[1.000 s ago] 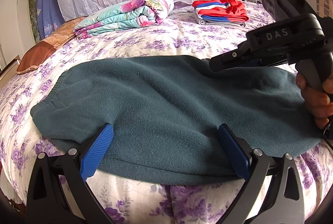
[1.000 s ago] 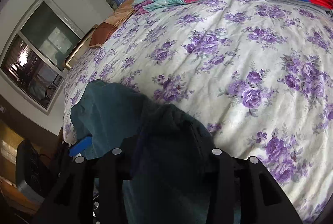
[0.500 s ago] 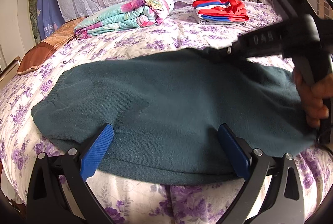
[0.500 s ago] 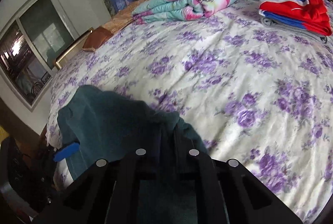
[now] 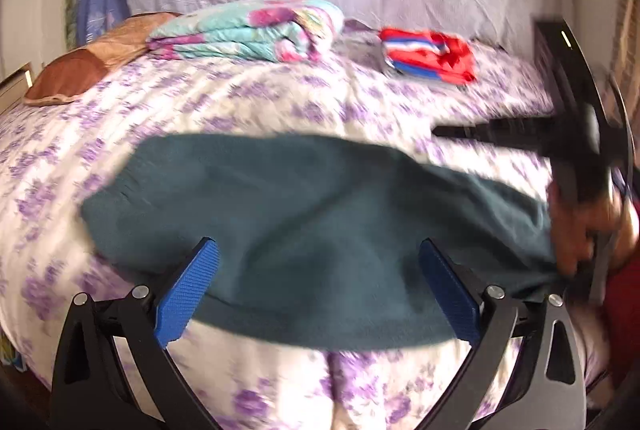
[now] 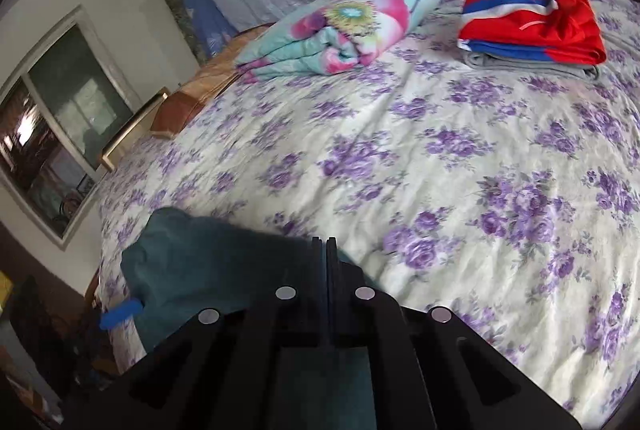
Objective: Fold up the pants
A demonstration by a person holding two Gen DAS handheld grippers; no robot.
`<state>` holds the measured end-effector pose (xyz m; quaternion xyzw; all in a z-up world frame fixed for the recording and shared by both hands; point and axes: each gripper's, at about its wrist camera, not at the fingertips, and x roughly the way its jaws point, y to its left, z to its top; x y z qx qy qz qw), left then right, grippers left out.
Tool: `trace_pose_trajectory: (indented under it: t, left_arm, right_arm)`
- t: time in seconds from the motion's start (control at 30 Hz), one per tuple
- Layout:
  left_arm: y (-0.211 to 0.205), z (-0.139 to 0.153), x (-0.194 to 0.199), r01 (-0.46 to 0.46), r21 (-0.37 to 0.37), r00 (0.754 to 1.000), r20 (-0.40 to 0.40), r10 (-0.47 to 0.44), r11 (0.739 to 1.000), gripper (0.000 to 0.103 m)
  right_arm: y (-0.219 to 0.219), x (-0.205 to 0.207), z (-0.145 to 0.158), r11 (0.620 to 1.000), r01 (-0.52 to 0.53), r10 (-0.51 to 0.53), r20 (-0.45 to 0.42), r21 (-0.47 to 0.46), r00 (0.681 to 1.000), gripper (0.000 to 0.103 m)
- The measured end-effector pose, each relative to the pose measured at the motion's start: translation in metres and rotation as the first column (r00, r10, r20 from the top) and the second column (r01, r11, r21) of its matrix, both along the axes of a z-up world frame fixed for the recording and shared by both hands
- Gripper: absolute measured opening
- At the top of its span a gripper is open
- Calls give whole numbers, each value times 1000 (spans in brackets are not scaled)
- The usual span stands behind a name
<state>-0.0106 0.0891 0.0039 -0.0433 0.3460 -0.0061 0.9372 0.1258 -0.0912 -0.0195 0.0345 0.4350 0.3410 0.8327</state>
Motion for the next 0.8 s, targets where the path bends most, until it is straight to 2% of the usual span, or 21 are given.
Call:
trace_pose_trajectory:
  t: [0.03, 0.07, 0.1, 0.13, 0.17, 0.2, 0.23, 0.3, 0.33, 0.4, 0.43, 0.47, 0.5, 0.53, 0.57, 0.63, 0.7, 0.73, 0.8]
  left_arm:
    - [6, 2, 7, -33, 32, 999, -13, 33, 999, 98]
    - [12, 0, 16, -72, 83, 996, -40, 76, 994, 98]
    - [22, -9, 29, -120, 155, 987, -90, 135, 981, 98]
    - [32, -20, 39, -156, 208, 974, -130, 185, 966, 99]
    - [46, -31, 46, -161, 203, 966, -168, 196, 966, 99]
    - [68, -29, 48, -153, 43, 968, -197, 159, 987, 99]
    - [87, -25, 47, -190, -34, 961, -209, 179, 981, 98]
    - [98, -18, 41, -212, -45, 960, -195, 199, 976, 90]
    - [98, -17, 35, -220, -38, 959, -190, 210, 975, 82]
    - [90, -8, 23, -220, -56, 965, -156, 209, 974, 82]
    - [82, -6, 19, -200, -39, 971, -141, 192, 979, 85]
    - [71, -6, 18, -181, 28, 974, -131, 183, 983, 91]
    - [56, -10, 22, -178, 160, 973, -120, 198, 971, 94]
    - [47, -18, 29, -183, 261, 969, -118, 219, 948, 98]
    - [43, -29, 35, -178, 316, 964, -133, 230, 932, 99]
    - [49, -22, 28, -220, 242, 961, -114, 253, 945, 98]
    - [51, -10, 19, -197, 98, 972, -113, 208, 975, 98]
    - [48, -4, 12, -186, 42, 978, -92, 189, 982, 98]
    - [28, 7, 4, -121, -19, 992, -51, 120, 993, 98]
  right_arm:
    - [10, 0, -13, 998, -32, 30, -38, -49, 999, 21]
    - [18, 1, -29, 994, -56, 49, -80, -96, 996, 27]
    - [17, -2, -30, 995, -56, 53, -42, -78, 998, 27]
    - [16, -3, -27, 995, -49, 44, -53, -92, 998, 24]
    - [10, -5, -19, 995, -23, 19, -47, -95, 999, 22]
    - [1, -13, -10, 996, 11, -12, -12, -83, 1000, 25]
    - [-9, -23, -1, 996, 40, -38, 26, -75, 999, 34]
    - [-22, -48, 6, 998, 5, -3, 42, -56, 999, 49]
    - [-27, -61, 3, 997, -22, 25, 36, -68, 999, 55]
    - [-27, -86, -19, 987, -67, 67, -5, -147, 998, 64]
    - [-29, -97, -25, 982, -77, 83, 26, -172, 996, 64]
    - [-33, -110, -22, 980, -70, 83, 63, -186, 995, 64]
    - [-40, -117, -18, 982, -67, 76, 47, -174, 996, 65]
    - [-53, -123, -12, 990, -56, 61, 35, -127, 998, 66]
    - [-71, -130, -4, 998, -31, 33, 34, -60, 999, 66]
    - [-119, -140, 7, 995, 87, -89, 39, 43, 995, 67]
    - [-182, -152, 12, 954, 270, -273, 6, 127, 962, 71]
    - [-217, -159, 11, 914, 369, -369, -35, 171, 929, 72]
    - [-285, -176, 3, 800, 546, -525, -151, 248, 837, 72]
